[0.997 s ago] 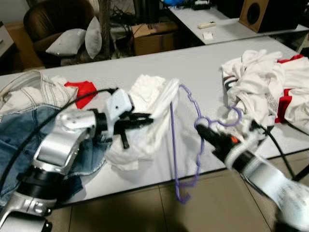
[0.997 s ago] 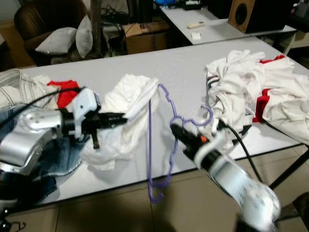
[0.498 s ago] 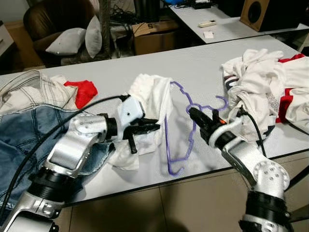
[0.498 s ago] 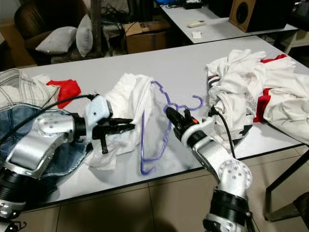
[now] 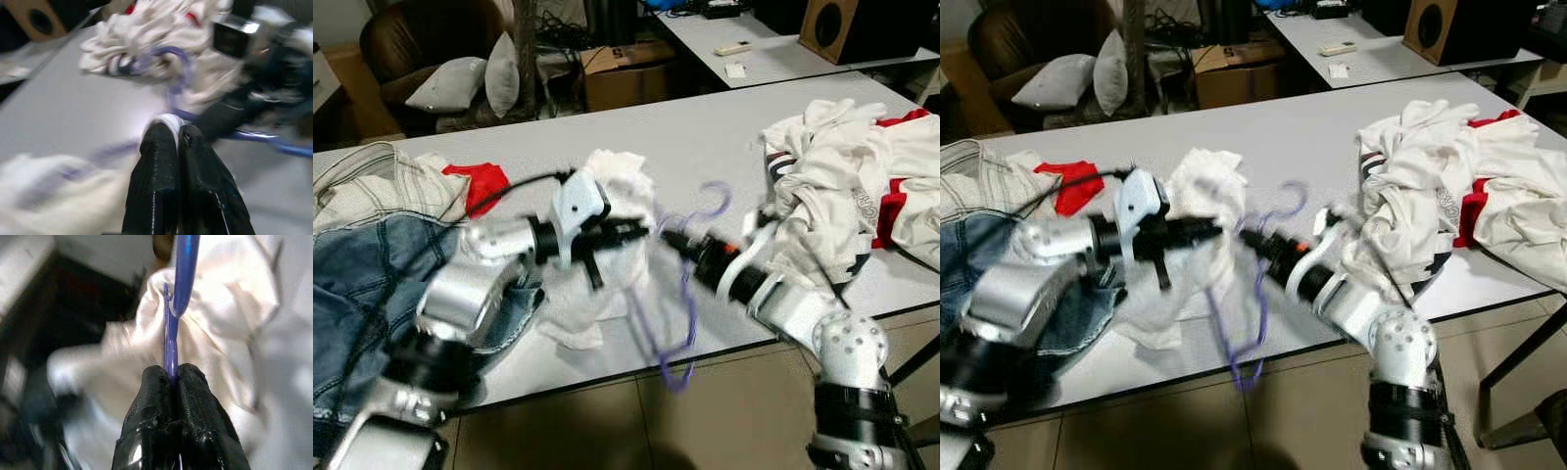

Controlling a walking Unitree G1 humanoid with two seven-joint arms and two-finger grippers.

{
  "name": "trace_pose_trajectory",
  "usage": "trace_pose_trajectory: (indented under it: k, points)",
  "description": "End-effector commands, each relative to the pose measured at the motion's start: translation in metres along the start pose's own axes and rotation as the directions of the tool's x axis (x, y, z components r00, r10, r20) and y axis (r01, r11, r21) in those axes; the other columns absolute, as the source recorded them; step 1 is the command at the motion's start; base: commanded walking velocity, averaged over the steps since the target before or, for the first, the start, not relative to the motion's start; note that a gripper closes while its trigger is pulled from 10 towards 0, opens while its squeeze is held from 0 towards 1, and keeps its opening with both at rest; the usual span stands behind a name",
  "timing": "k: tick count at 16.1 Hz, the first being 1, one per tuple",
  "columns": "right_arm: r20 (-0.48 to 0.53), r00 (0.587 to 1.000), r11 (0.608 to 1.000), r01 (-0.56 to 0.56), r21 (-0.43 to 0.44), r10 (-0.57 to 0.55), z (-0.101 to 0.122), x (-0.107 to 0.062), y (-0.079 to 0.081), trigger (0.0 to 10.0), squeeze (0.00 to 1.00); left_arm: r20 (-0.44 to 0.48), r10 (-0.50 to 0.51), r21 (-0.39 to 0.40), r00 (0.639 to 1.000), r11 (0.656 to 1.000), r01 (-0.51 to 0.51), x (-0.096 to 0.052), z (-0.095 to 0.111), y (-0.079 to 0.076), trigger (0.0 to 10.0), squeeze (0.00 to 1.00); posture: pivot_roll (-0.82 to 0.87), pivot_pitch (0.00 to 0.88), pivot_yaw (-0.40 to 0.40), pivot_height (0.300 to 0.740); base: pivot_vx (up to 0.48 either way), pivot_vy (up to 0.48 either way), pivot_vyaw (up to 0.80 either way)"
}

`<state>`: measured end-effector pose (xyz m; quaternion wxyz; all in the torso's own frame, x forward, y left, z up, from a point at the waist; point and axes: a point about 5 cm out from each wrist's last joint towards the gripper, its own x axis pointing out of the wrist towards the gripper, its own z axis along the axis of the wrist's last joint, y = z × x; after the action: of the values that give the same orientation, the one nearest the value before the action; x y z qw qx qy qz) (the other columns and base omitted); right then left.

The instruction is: Hang hanger

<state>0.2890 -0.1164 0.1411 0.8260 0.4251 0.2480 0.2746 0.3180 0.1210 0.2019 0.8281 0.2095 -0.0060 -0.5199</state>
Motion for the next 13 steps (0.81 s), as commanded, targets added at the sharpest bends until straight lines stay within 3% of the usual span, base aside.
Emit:
trace_pose_trajectory:
  k: [1,2,4,7,11,13]
  points:
    - [-0.039,0.999,1.000,0.009,-0.019,-0.010,-0.004,-0.002,-0.001,10.0,0.00,-0.025,0.042,0.086,0.999,0.995,-0.040,-0.005,0.005,0.010,0.0,0.00,0.04,0.000,0.098,0.740,0.000,0.000,0.00]
    - [-0.047,0.999,1.000,0.015,-0.023,-0.016,-0.004,-0.004,-0.003,10.0,0.00,-0.030,0.058,0.108,0.998,0.993,-0.054,-0.007,0.006,0.013,0.0,0.00,0.04,0.000,0.097,0.740,0.000,0.000,0.00]
    - [-0.071,0.997,0.999,0.022,-0.049,-0.026,-0.005,-0.016,-0.006,10.0,0.00,-0.045,0.136,0.239,0.990,0.963,-0.121,-0.015,0.016,0.029,0.0,0.00,0.04,0.000,0.092,0.740,0.000,0.000,0.00]
    - [-0.078,0.997,0.998,0.015,-0.053,-0.019,-0.005,-0.026,-0.006,10.0,0.00,0.001,0.174,0.335,0.985,0.928,-0.164,-0.019,0.029,0.039,0.0,0.00,0.04,0.000,0.087,0.740,0.000,0.000,0.00]
    - [-0.090,0.996,0.996,-0.001,-0.084,-0.006,-0.007,-0.035,-0.002,10.0,0.00,0.117,0.264,0.395,0.957,0.872,-0.289,-0.019,0.050,0.053,0.0,0.00,0.03,0.000,0.091,0.740,0.000,0.000,0.00]
    - [-0.105,0.994,0.992,-0.030,-0.124,0.017,-0.007,-0.037,0.003,10.0,0.00,0.195,0.317,0.386,0.928,0.845,-0.370,-0.019,0.062,0.061,0.0,0.00,0.03,0.000,0.092,0.740,0.000,0.000,0.00]
